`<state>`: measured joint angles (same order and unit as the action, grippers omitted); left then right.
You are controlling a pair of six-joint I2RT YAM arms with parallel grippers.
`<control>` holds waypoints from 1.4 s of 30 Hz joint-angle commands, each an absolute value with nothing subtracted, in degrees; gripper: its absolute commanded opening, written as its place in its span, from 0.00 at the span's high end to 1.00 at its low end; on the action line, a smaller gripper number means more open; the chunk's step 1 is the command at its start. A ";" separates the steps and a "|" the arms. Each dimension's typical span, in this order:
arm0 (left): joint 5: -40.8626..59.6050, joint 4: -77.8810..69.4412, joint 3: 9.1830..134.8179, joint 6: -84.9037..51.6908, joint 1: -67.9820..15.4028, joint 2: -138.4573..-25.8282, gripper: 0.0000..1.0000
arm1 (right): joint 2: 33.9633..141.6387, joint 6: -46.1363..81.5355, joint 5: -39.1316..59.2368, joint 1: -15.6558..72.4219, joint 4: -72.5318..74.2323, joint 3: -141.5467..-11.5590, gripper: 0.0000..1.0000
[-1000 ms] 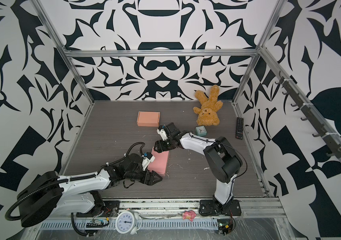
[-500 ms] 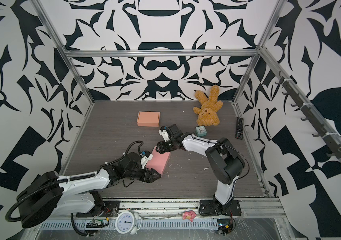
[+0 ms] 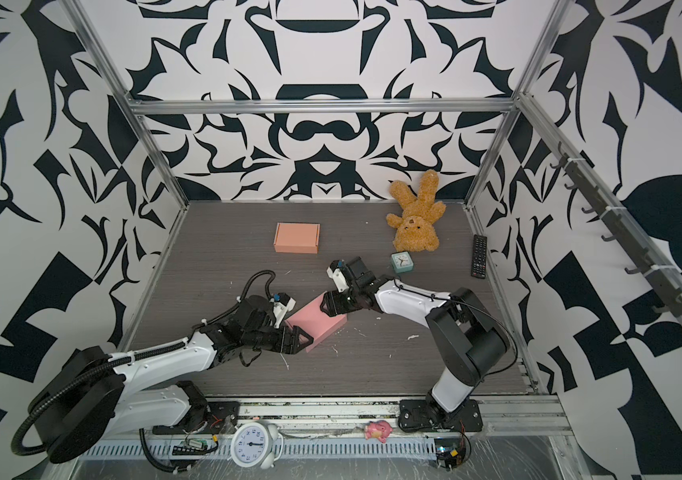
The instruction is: Fold the paper box
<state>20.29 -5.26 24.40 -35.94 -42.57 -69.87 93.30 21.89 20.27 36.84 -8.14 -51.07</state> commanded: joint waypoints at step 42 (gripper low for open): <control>20.94 -4.38 58.34 -29.97 -39.43 -104.67 0.18 | 86.59 25.57 20.52 25.05 -0.40 -44.90 0.36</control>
